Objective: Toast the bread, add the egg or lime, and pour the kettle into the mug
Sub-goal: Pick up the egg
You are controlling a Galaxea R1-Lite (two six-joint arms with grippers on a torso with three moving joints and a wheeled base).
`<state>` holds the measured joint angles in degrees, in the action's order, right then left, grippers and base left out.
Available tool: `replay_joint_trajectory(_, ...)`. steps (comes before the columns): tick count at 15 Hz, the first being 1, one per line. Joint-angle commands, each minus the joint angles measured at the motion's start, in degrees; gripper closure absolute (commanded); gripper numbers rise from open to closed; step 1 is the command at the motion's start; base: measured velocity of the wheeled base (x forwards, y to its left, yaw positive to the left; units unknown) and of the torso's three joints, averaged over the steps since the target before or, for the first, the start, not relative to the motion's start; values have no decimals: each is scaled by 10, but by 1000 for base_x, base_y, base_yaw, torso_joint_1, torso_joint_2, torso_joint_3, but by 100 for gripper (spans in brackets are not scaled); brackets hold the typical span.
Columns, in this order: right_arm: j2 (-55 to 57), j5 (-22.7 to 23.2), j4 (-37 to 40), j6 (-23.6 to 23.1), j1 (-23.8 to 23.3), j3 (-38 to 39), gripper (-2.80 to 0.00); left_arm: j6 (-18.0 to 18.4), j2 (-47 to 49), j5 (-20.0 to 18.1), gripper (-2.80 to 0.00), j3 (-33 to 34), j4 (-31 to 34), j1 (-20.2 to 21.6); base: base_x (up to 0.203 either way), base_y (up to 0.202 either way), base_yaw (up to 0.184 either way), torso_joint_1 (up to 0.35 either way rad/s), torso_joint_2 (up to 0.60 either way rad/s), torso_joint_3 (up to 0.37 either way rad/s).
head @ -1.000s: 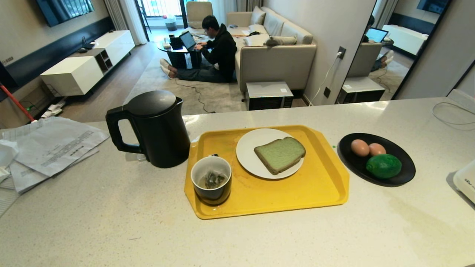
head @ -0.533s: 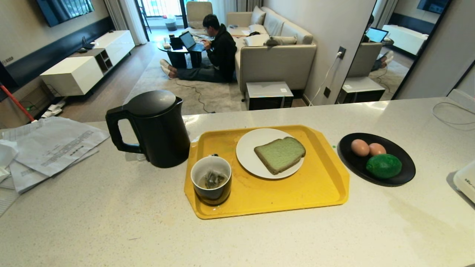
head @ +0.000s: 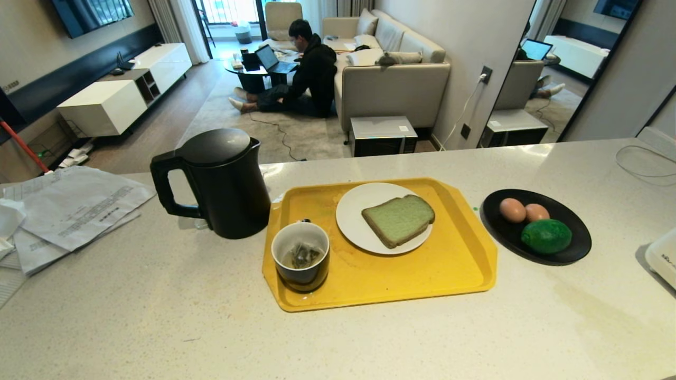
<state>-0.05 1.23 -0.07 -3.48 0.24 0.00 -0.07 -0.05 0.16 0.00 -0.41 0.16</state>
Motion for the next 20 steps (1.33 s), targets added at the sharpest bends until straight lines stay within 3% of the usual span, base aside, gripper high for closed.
replay_joint_trajectory(1, 0, -1, -1, 21, 0, 1, 0, 0, 0, -1, 0, 0, 0, 0, 0, 0, 0, 0, 0, 0)
replay_joint_trajectory(20, 0, -4, -2, 25, 0, 1, 0, 0, 0, 0, 0, 0, 0, 0, 0, 0, 0, 0, 0, 0)
